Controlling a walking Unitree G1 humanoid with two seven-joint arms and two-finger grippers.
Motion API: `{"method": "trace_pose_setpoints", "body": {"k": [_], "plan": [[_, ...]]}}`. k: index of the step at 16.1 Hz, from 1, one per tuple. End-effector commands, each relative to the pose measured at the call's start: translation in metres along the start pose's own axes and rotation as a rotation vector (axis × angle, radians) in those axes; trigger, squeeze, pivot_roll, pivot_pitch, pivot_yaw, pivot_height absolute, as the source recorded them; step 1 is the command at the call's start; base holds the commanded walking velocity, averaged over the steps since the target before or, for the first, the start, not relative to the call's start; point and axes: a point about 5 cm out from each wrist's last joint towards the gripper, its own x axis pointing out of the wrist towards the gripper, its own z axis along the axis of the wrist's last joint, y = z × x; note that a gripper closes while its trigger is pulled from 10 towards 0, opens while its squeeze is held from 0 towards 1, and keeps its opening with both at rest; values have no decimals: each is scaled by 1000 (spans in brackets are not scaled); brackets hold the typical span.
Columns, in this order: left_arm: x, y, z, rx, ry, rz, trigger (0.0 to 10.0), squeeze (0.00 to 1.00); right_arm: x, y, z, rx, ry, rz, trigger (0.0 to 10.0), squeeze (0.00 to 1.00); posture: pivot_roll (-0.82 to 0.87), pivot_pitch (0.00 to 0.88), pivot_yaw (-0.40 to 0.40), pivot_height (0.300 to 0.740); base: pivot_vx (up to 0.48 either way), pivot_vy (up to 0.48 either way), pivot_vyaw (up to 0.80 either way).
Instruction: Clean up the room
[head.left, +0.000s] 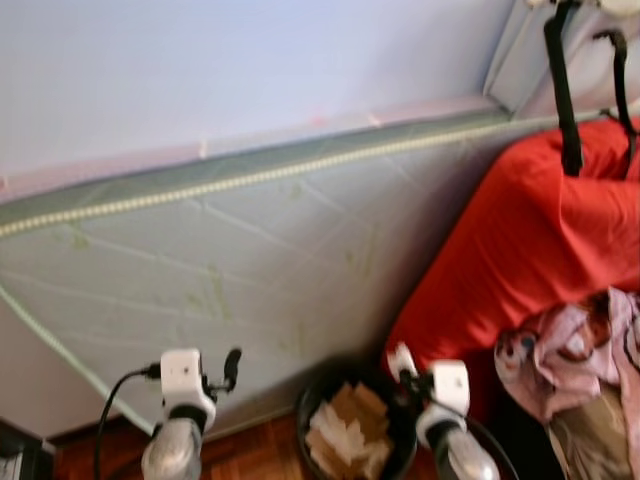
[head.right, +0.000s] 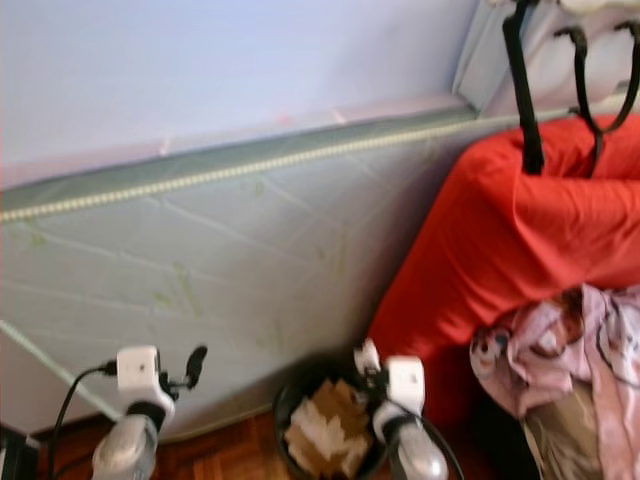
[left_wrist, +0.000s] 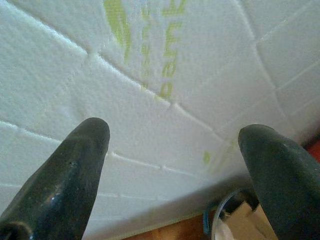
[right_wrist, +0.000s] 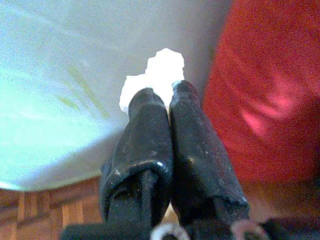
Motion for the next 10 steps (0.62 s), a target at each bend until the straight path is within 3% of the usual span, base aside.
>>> {"method": "trace_pose_setpoints", "body": {"k": [1,6,10], "plan": [[-6,0,-3,3,-3,2,10000,0,-4,-2,-2,21,-15,-18,10000,0,-71,35,-28,718,0,0,0],[-1,-12,10,13,-48,-10,10000,0,2,5,3,10,-21,-19,10000,0,-65,102,-37,718,0,0,0],[0,-17,15,39,-61,-50,10000,0,2,4,4,5,-29,-25,10000,0,-65,128,-36,674,0,0,0]]}}
